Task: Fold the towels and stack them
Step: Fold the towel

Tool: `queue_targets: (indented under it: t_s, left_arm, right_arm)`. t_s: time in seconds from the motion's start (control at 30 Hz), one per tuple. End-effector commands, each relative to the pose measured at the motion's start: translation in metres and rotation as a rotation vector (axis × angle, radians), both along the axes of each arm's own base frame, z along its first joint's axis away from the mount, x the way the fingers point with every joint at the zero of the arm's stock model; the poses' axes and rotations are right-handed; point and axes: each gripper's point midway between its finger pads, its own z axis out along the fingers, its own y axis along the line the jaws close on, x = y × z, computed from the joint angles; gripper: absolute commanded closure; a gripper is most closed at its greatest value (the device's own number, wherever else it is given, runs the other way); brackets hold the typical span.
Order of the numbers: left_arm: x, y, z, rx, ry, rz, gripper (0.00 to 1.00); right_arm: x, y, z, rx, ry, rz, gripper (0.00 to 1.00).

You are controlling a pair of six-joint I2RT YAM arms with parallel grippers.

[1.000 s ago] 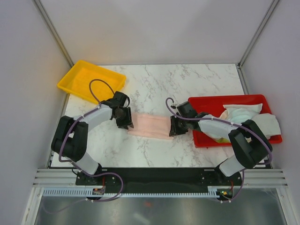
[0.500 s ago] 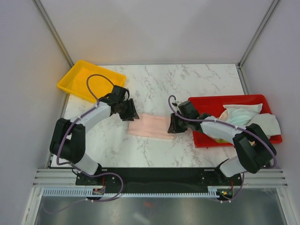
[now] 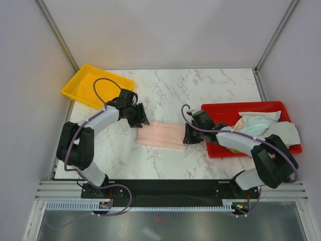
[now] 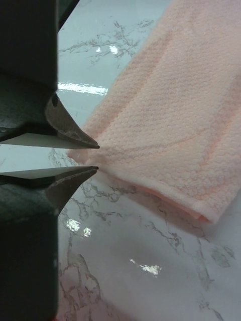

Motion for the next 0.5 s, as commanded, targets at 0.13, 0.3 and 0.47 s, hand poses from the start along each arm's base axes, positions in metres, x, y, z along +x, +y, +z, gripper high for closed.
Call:
queue_targets:
  t_s: [0.13, 0.3, 0.47]
  left_arm:
    - [0.035, -0.017, 0.018, -0.043, -0.105, -0.121, 0.48]
    - [0.05, 0.005, -0.013, 0.008, -0.046, -0.045, 0.49]
    - [0.056, 0.005, 0.017, -0.046, -0.107, -0.051, 0.48]
  right_arm:
    - [0.034, 0.016, 0.045, 0.05, -0.133, -0.017, 0.73]
    - [0.052, 0.019, 0.026, -0.01, -0.133, -0.017, 0.73]
    - [0.058, 0.008, -0.004, -0.111, -0.115, -0.009, 0.74]
